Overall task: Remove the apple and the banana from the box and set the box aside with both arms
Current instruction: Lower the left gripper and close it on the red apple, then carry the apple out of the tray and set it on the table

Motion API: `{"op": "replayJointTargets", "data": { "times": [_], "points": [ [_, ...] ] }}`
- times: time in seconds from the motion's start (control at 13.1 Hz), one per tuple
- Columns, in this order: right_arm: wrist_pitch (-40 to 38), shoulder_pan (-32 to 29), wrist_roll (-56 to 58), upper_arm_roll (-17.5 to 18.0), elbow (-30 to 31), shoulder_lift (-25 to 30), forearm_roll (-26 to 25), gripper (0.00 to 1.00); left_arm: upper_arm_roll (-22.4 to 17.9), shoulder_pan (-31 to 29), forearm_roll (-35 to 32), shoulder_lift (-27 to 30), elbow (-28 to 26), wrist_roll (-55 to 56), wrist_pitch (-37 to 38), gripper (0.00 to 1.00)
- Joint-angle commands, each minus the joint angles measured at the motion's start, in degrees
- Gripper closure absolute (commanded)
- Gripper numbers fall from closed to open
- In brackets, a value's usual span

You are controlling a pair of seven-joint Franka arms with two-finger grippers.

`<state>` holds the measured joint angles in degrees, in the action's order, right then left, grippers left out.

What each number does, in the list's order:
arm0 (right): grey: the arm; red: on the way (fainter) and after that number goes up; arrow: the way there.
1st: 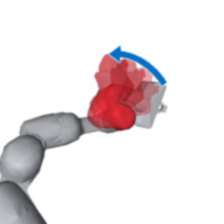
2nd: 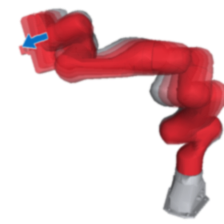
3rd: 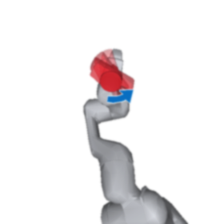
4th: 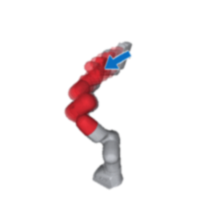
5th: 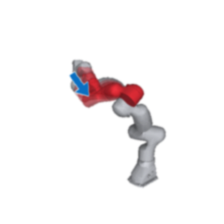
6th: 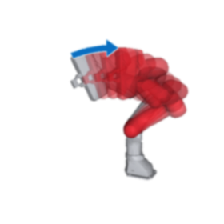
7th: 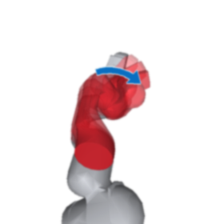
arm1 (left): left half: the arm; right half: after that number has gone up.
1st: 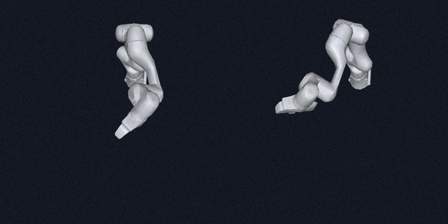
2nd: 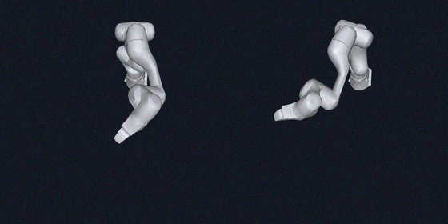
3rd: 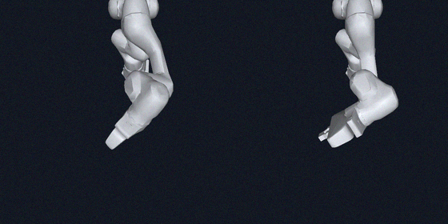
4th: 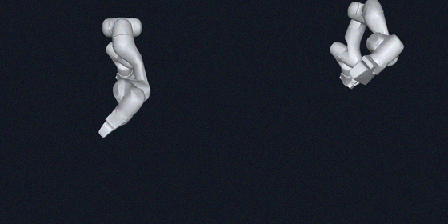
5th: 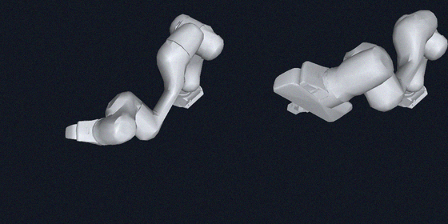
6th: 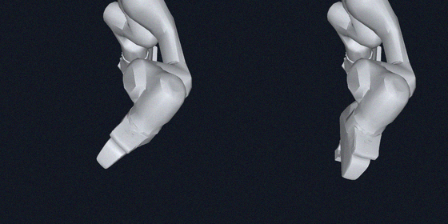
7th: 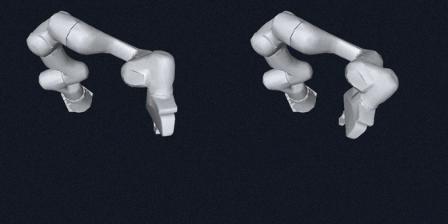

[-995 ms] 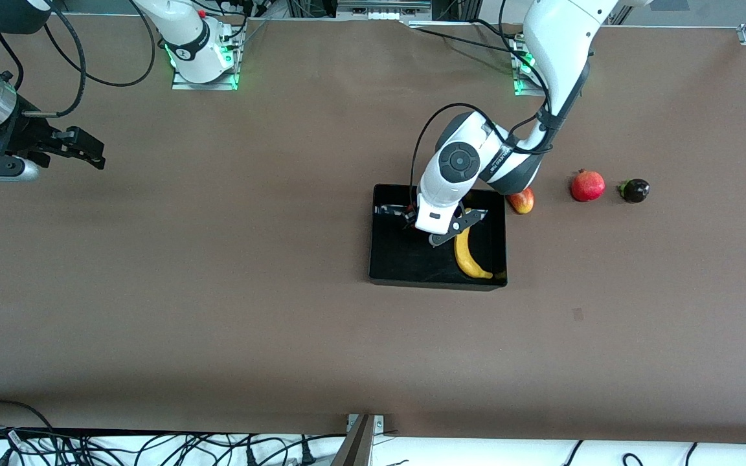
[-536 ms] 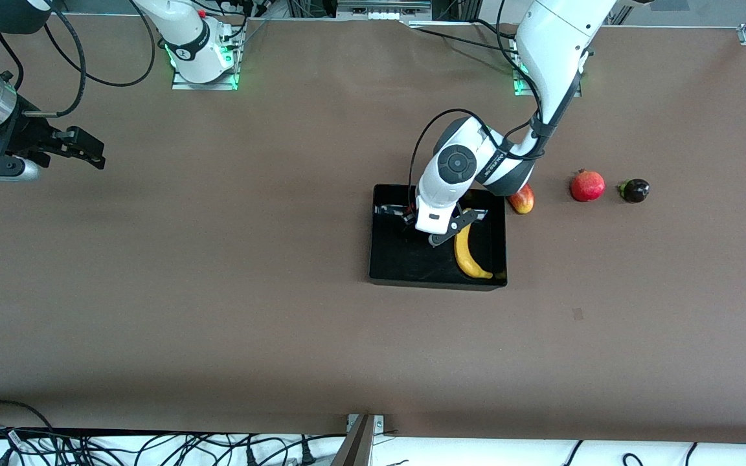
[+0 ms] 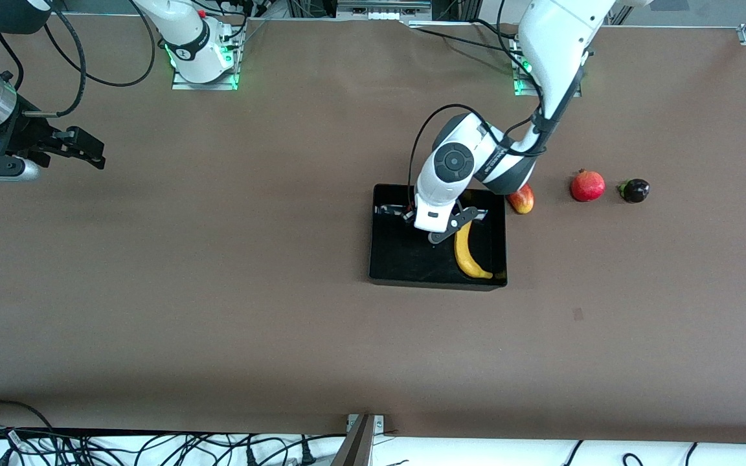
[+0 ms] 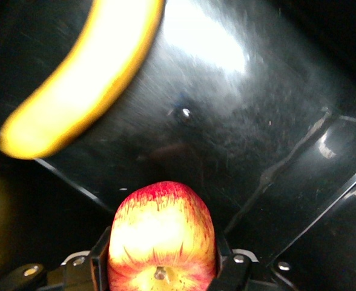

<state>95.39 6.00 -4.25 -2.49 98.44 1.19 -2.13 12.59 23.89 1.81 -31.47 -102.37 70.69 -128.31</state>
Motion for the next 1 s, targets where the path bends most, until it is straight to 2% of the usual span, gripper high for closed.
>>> {"op": "replayJointTargets", "data": {
  "times": [0.0, 0.23, 0.46, 0.54, 0.69, 0.92],
  "points": [
    [-0.9, -0.5, 0.2, 0.2, -0.8, -0.1, -0.3, 0.00, 0.2, -4.0, -0.6, 3.2, 6.7, -5.2, 13.8, 1.00],
    [-0.9, -0.5, 0.2, 0.2, -0.8, -0.1, -0.3, 0.00, -0.5, -10.3, -1.5, 3.3, 10.2, -19.5, 24.1, 1.00],
    [-0.9, -0.5, 0.2, 0.2, -0.8, -0.1, -0.3, 0.00, -1.4, -18.6, -10.3, 1.8, 10.3, -33.9, 24.4, 1.00],
    [-0.9, -0.5, 0.2, 0.2, -0.8, -0.1, -0.3, 0.00, -4.2, -20.9, -11.6, 0.4, 10.1, -41.5, 20.7, 1.00],
    [-0.9, -0.5, 0.2, 0.2, -0.8, -0.1, -0.3, 0.00, -8.3, -22.2, -11.7, -2.4, 9.4, -48.8, 13.6, 1.00],
    [-0.9, -0.5, 0.2, 0.2, -0.8, -0.1, -0.3, 0.00, -10.8, -23.8, -11.9, -8.2, 8.4, -51.2, 3.4, 1.00]
  ]
}}
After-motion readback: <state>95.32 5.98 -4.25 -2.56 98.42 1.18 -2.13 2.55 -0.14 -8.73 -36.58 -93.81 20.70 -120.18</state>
